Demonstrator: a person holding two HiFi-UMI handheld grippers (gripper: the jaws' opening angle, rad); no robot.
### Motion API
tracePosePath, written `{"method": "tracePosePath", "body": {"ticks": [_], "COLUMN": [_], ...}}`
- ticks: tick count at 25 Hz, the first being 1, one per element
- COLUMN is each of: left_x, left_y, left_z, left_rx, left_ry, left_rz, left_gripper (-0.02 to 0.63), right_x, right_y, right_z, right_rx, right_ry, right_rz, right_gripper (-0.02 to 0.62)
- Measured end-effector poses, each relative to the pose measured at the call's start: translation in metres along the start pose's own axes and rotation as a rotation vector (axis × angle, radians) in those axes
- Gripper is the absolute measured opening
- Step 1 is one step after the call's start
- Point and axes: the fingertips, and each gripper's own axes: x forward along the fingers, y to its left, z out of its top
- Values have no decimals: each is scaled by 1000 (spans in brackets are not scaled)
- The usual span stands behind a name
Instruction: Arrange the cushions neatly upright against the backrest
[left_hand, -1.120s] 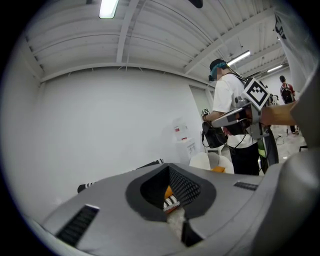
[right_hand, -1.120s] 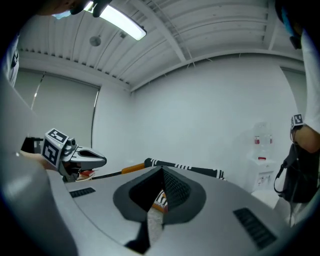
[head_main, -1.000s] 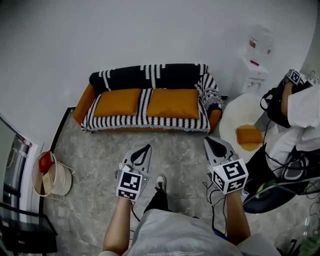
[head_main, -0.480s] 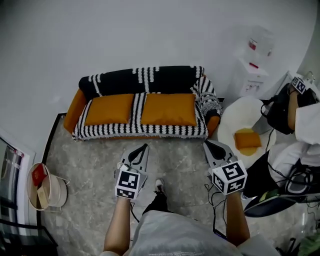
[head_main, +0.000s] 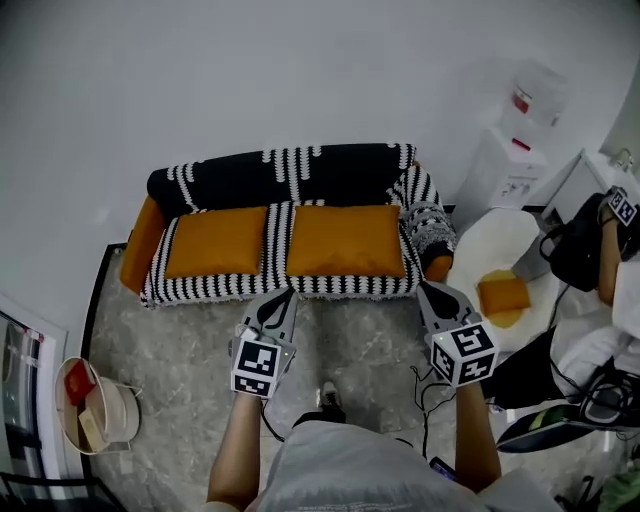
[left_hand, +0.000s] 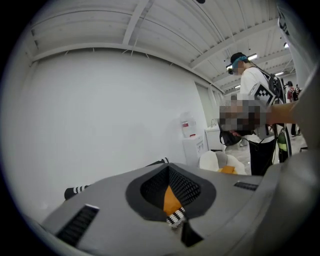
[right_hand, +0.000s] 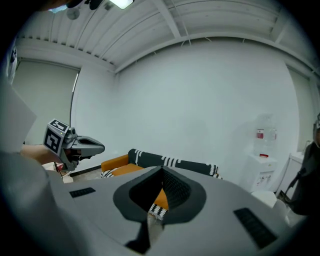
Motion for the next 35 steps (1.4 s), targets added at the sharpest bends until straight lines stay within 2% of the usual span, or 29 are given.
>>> {"method": "tracePosePath", "body": {"ticks": [12,16,21,25,30,35], "left_x": [66,77,91,109,140,196], "left_y": [86,98,107,108,118,133], "left_z": [-33,-42,-53,-58,-73,-83], "left_rx": [-51,-71,-86,-78,-97,-115], "left_ry": [27,42,73,99,144,194], "left_rz": [-29,-33,-54,-72,-54,-59], "left_gripper": [12,12,12,12,12,12], "right_x": [97,109,122,133,164,213], "right_y": [-7,-11,-23,-44,-74,-112], "right_z": [13,12,6,-5,-19,-21], "right_rx": [-8,-3,33,58,76,74], "right_ry": [66,89,98,120,158,191], "right_rz": [-34,-41,-91,-113,-110,-99], "right_gripper": [-8,-8,-8,-8,-8,-6]}}
